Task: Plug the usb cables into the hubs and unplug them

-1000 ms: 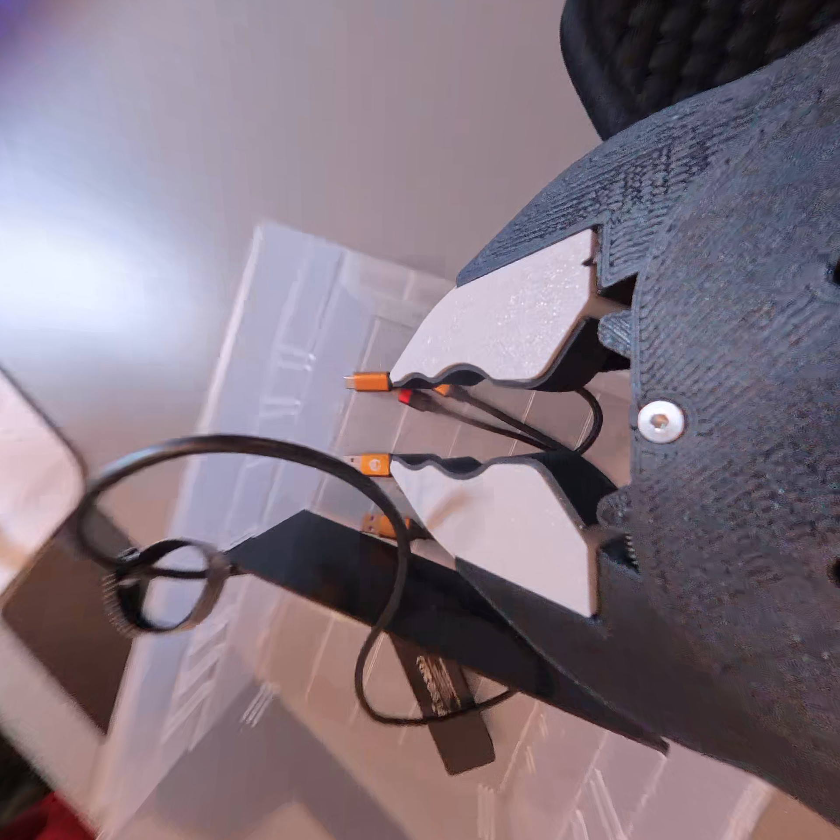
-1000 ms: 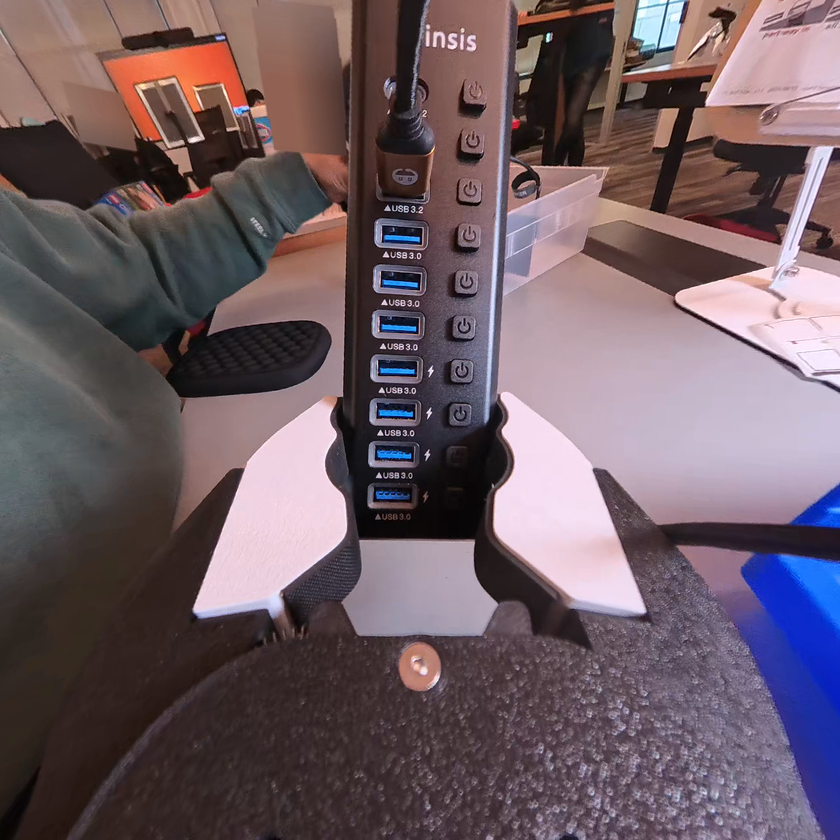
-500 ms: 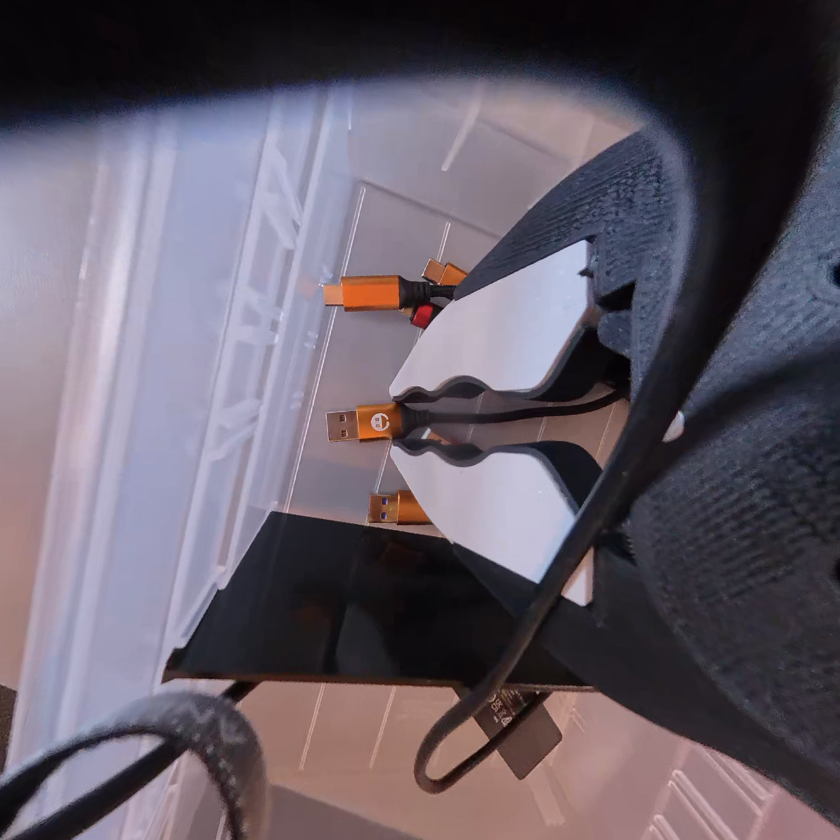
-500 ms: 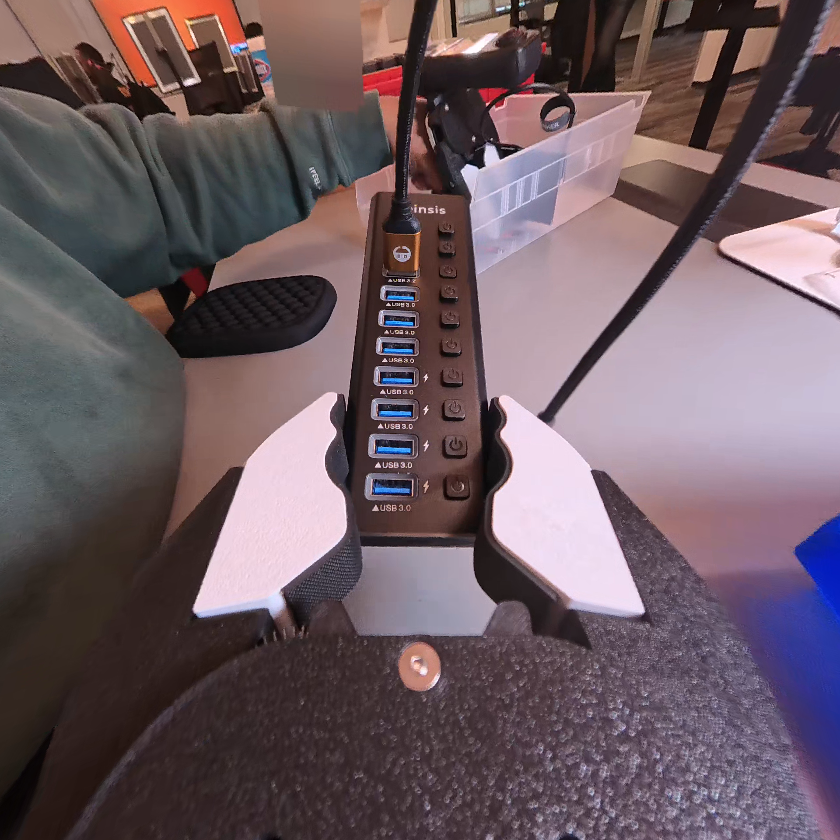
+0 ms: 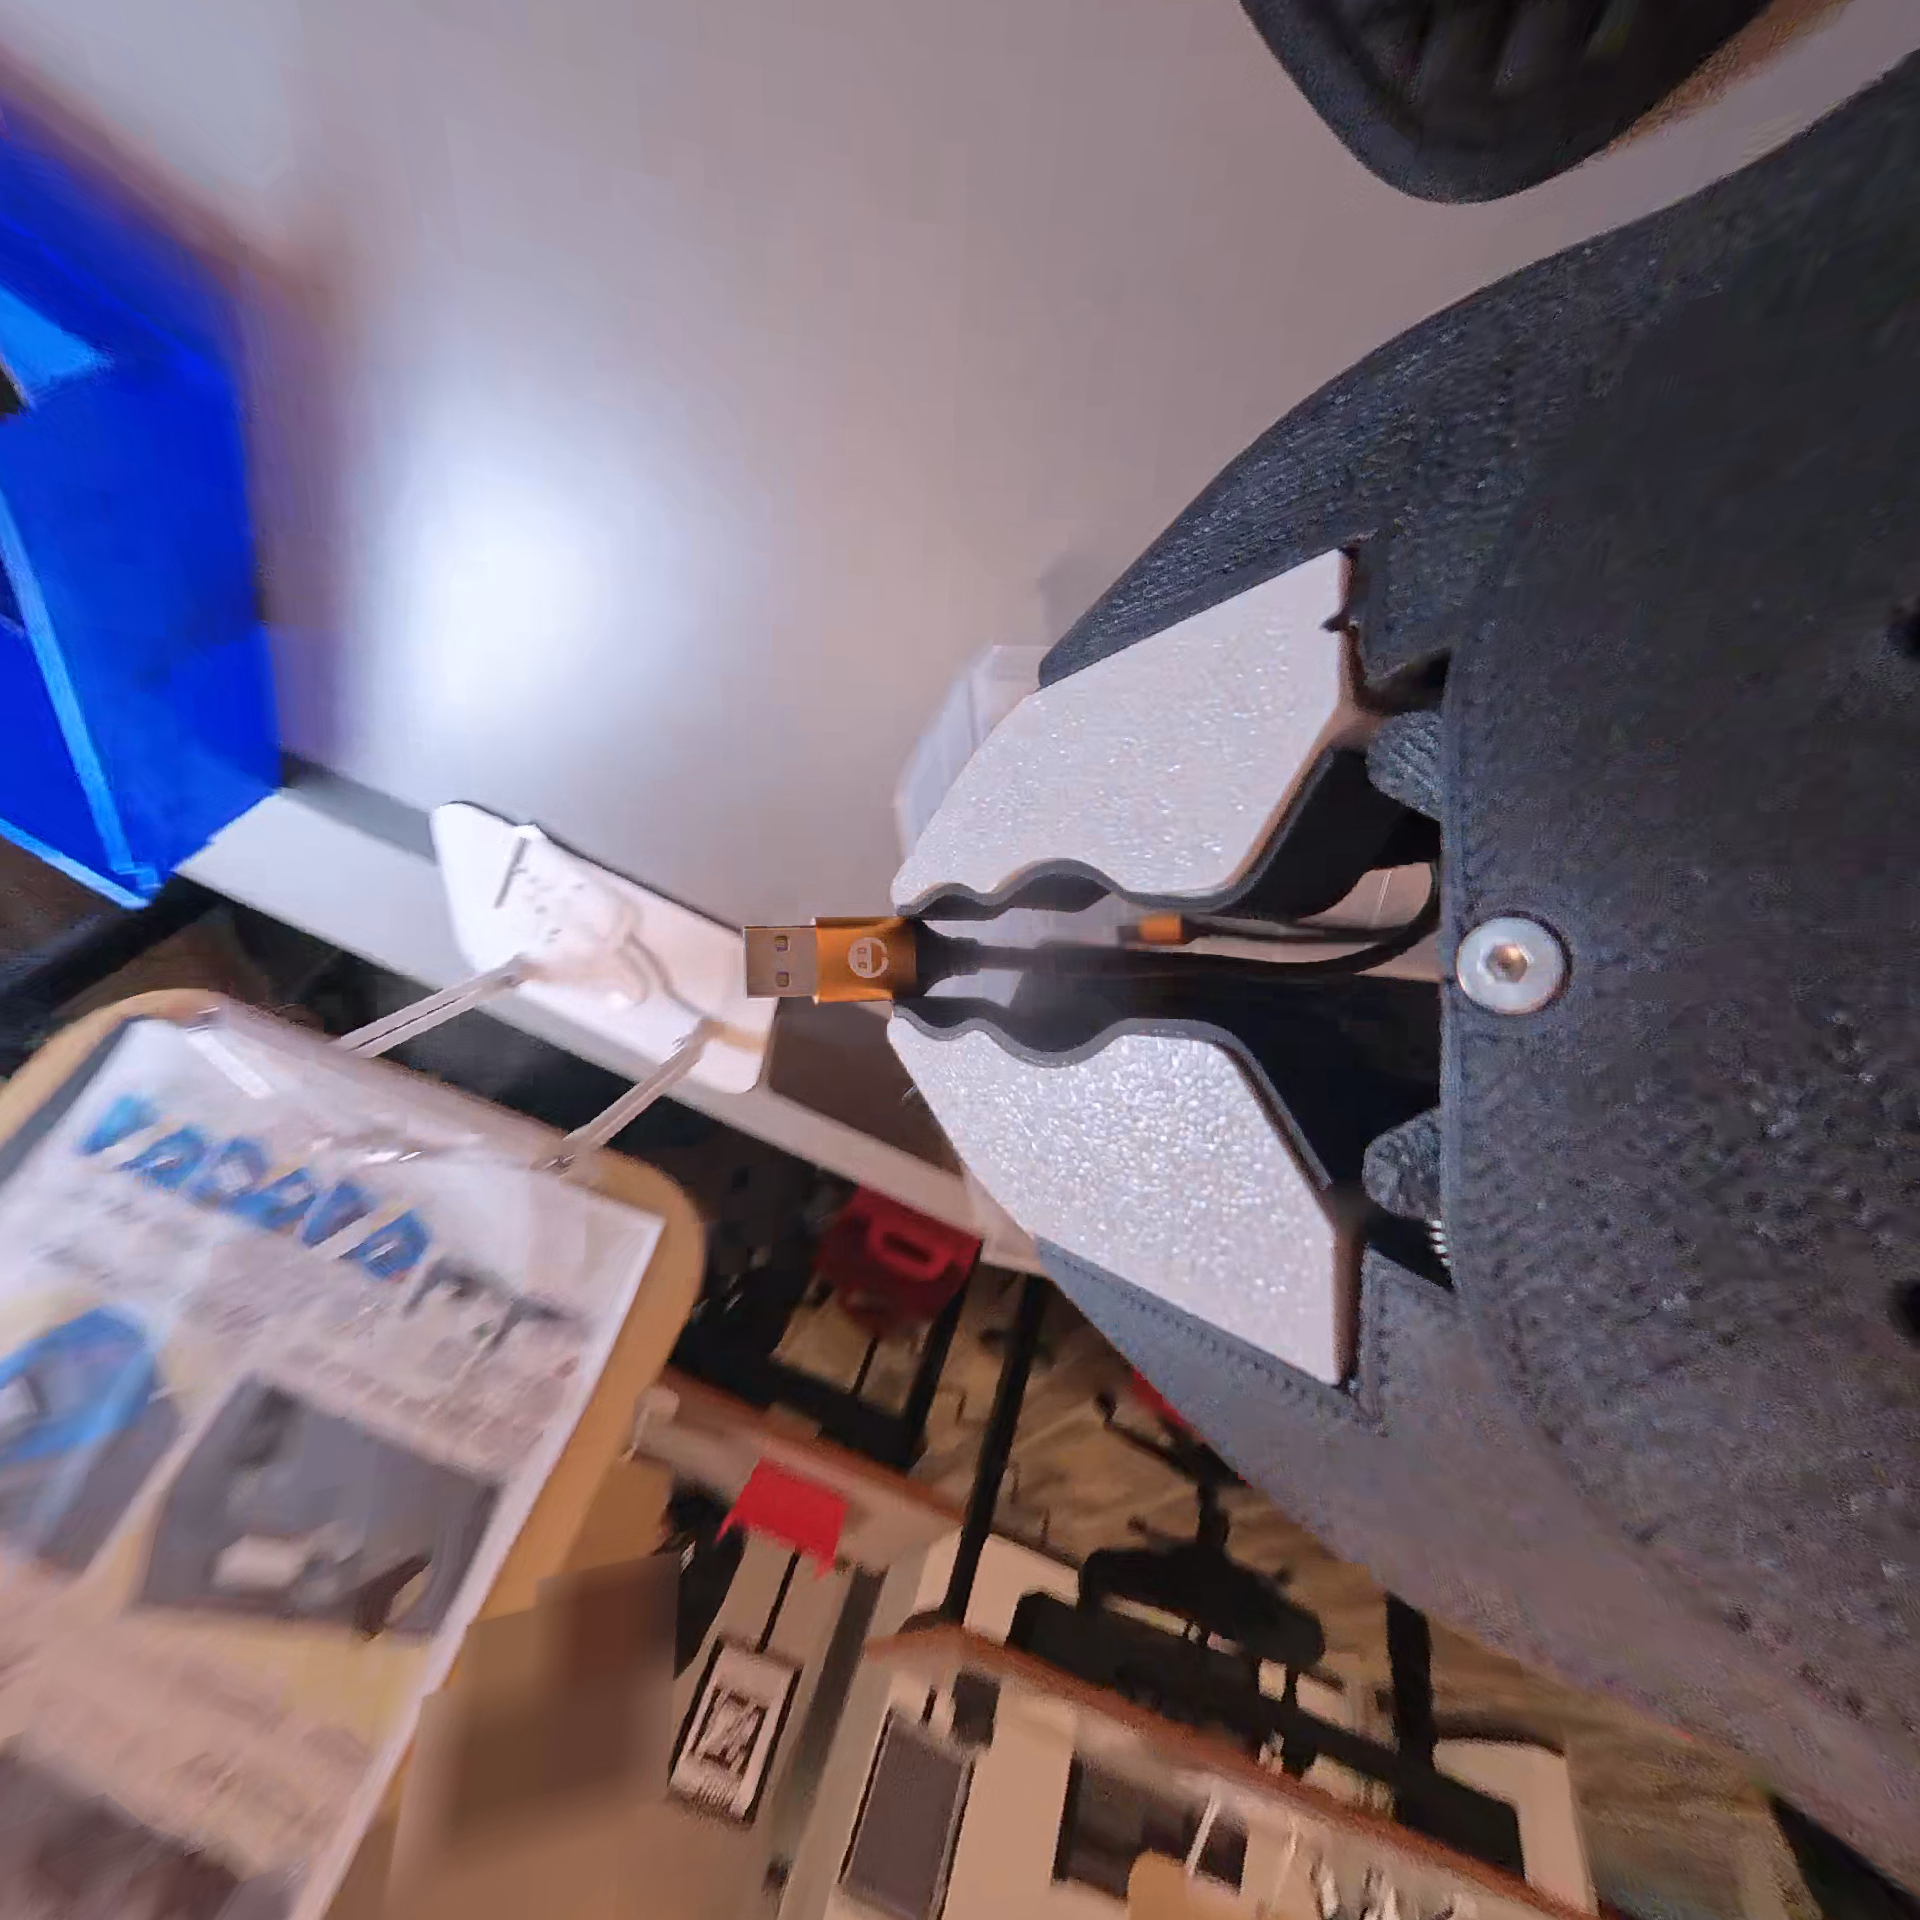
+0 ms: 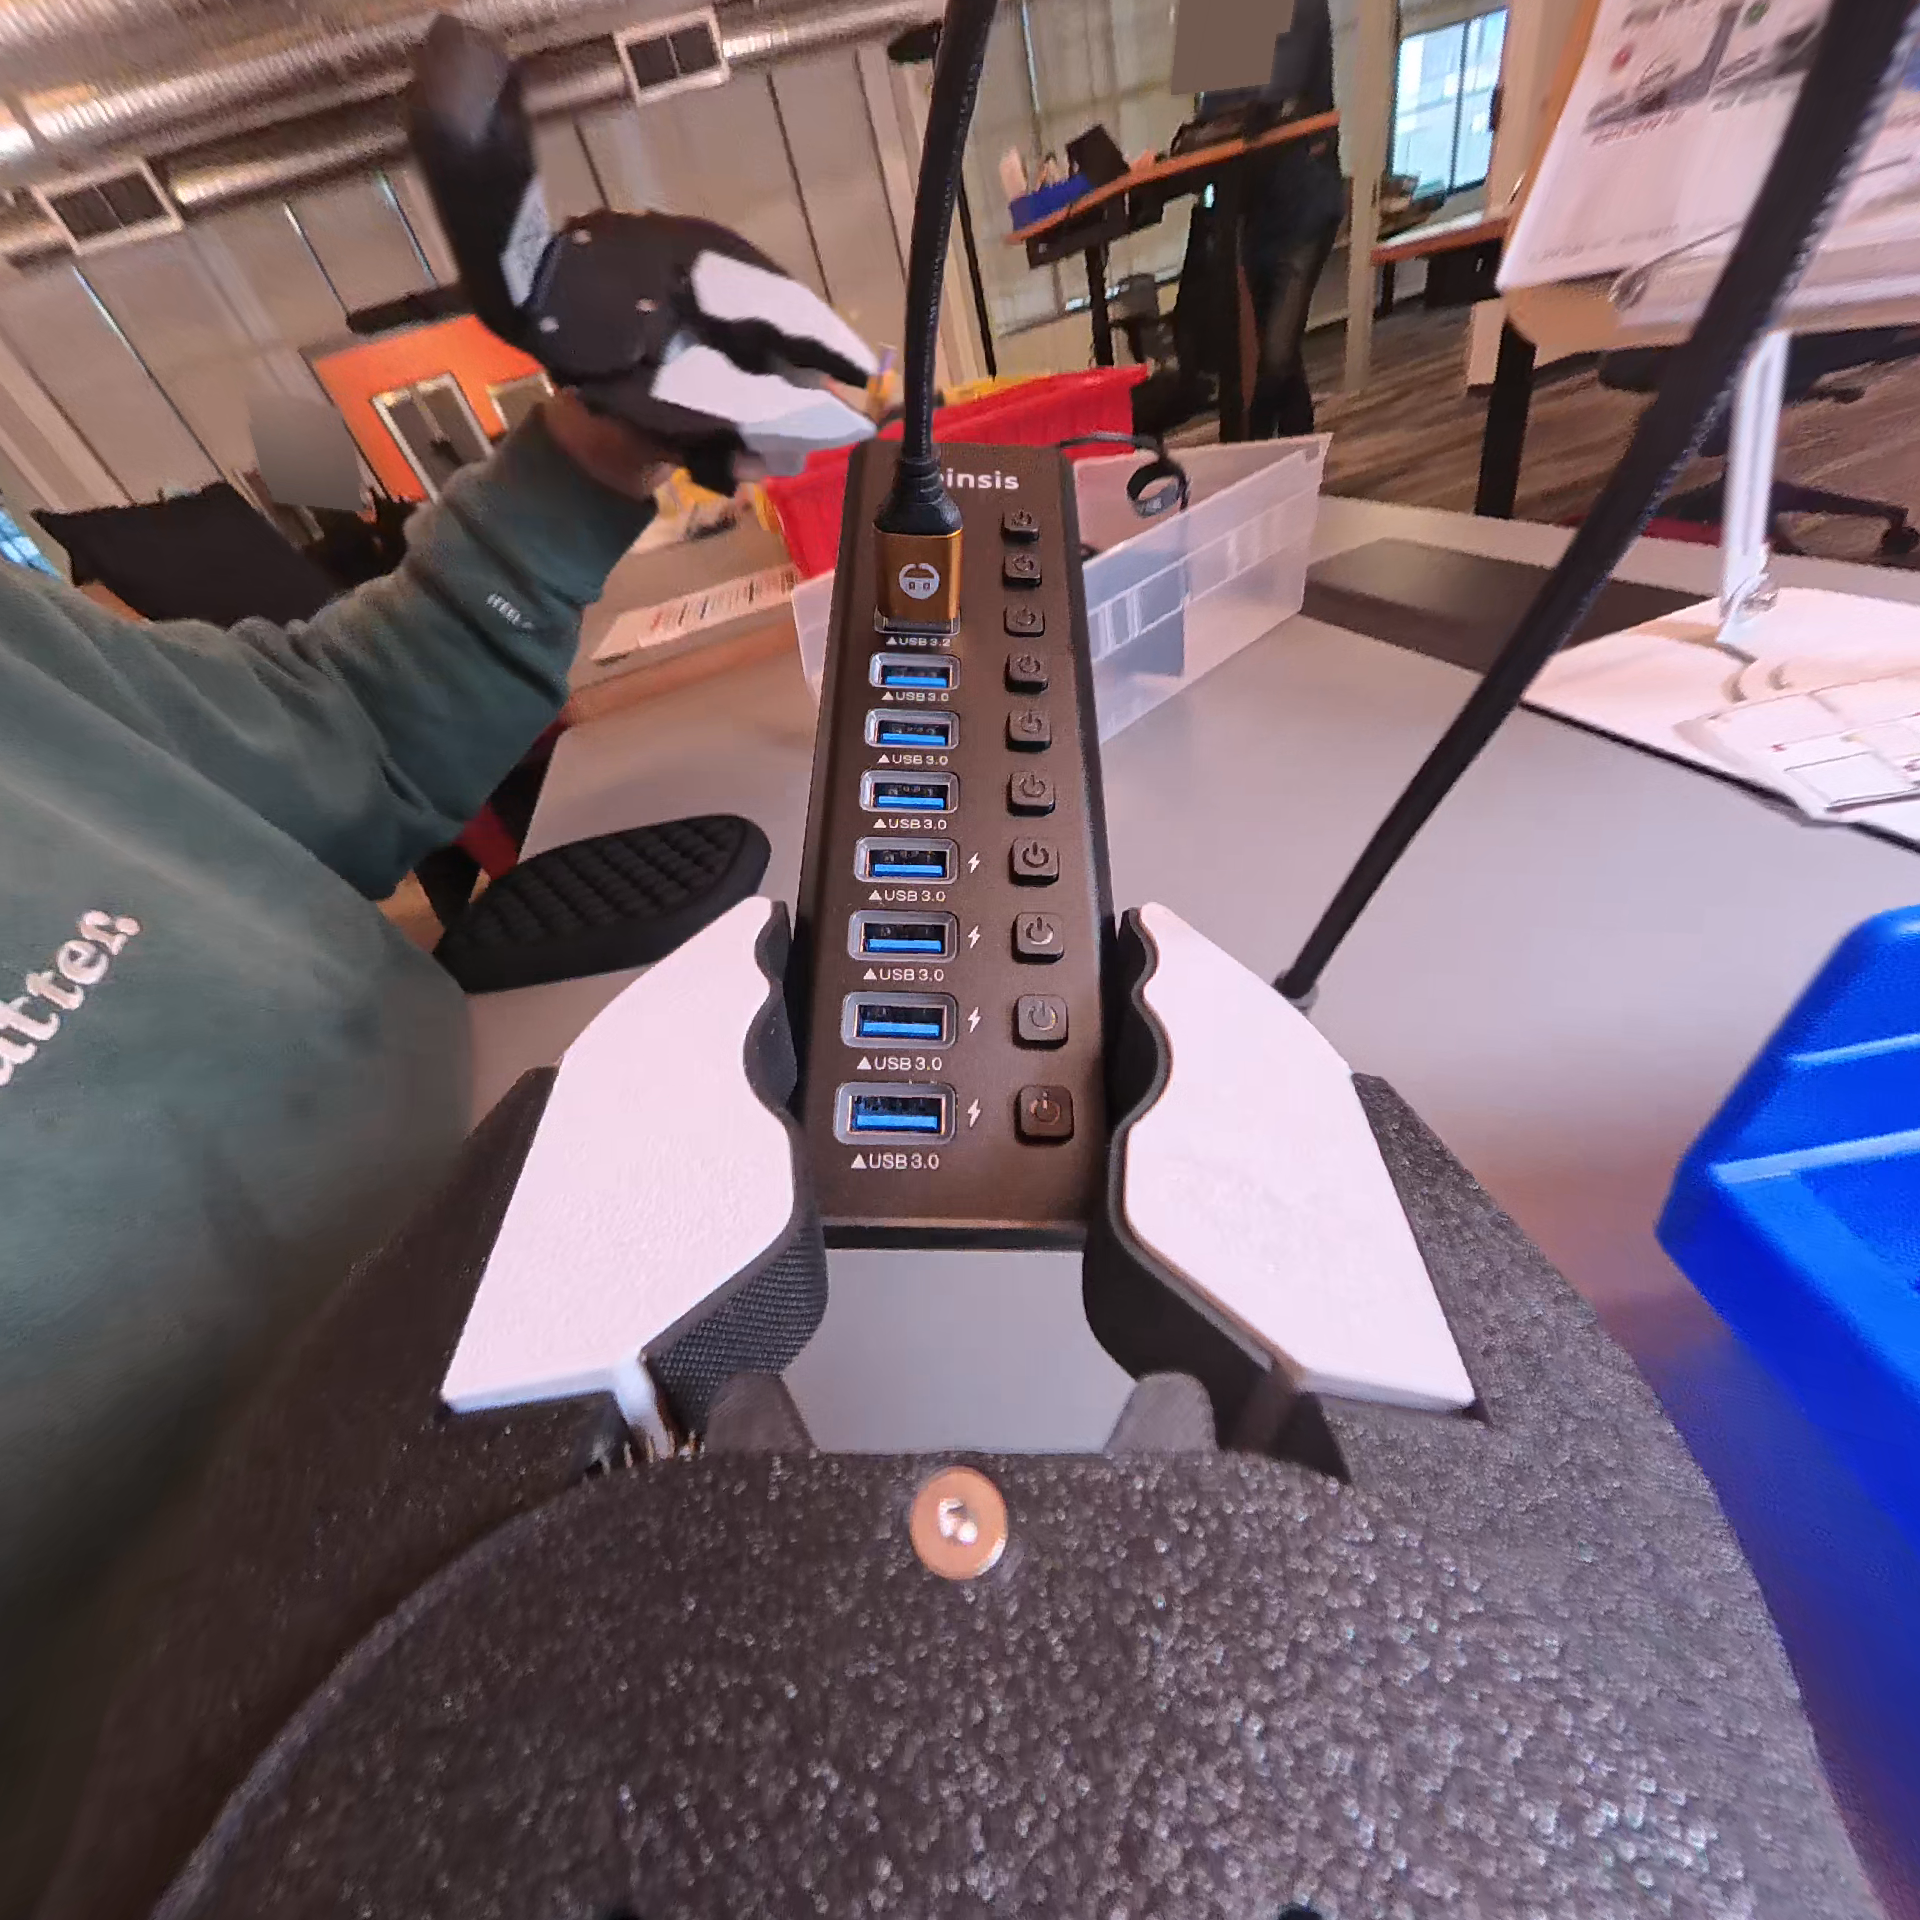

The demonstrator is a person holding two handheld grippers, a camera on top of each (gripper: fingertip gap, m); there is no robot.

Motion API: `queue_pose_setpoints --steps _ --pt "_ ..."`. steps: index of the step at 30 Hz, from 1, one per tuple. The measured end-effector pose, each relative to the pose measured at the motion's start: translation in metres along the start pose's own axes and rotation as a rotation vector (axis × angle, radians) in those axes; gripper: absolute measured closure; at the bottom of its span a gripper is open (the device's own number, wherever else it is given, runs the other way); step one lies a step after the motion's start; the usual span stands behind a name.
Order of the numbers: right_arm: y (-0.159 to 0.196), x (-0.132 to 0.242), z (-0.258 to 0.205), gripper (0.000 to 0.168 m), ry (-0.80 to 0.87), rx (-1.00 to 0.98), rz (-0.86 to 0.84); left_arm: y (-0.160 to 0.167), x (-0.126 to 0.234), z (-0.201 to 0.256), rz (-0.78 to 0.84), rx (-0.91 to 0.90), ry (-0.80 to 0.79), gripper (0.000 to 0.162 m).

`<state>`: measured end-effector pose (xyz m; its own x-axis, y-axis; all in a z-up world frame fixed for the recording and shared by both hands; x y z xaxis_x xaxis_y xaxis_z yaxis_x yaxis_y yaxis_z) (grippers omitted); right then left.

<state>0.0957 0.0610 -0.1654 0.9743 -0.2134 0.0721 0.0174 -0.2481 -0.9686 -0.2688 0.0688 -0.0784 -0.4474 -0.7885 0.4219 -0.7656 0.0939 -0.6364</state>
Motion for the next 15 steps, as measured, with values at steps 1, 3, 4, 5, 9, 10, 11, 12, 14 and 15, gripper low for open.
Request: queue_pose_setpoints --steps 1,3,4,5,9,10,11,12,14,15 --pt "-0.003 0.003 0.000 0.108 0.006 -0.002 0.021 -0.012 0.009 -0.001 0.031 -0.021 -0.023 0.147" --pt "-0.011 0.010 0.001 0.108 0.017 -0.003 0.062 -0.035 0.025 -0.002 0.099 -0.057 -0.060 0.147" --pt "-0.015 0.014 0.001 0.108 0.031 0.004 0.079 -0.047 0.032 -0.002 0.139 -0.070 -0.069 0.147" --pt "-0.019 0.018 0.001 0.108 0.044 0.012 0.096 -0.061 0.038 -0.001 0.185 -0.080 -0.077 0.147" --pt "-0.035 0.037 0.002 0.108 0.099 0.041 0.163 -0.119 0.050 0.010 0.431 -0.068 0.010 0.147" --pt "-0.039 0.042 0.002 0.108 0.120 0.054 0.175 -0.133 0.048 0.016 0.505 -0.045 0.060 0.147" --pt "-0.042 0.047 0.001 0.108 0.137 0.063 0.187 -0.146 0.044 0.022 0.593 -0.019 0.108 0.148" --pt "-0.045 0.052 0.001 0.108 0.152 0.070 0.201 -0.157 0.037 0.030 0.679 0.017 0.171 0.148" --pt "-0.050 0.063 0.001 0.108 0.187 0.084 0.222 -0.175 0.014 0.047 0.833 0.120 0.292 0.148" --pt "-0.052 0.067 0.002 0.108 0.208 0.091 0.228 -0.183 0.000 0.057 0.895 0.181 0.359 0.148"
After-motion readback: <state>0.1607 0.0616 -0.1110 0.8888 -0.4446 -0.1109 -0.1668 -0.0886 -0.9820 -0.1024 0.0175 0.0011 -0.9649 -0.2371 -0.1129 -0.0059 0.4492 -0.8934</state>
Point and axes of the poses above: each gripper's, where its closed fingertips meet, x back along the fingers, y out of its underside, z = x × y across the jaws, the point moved 5 cm from there along x, back along the fingers, and after that the axes turned 1 degree about y, right-handed, at the moved point
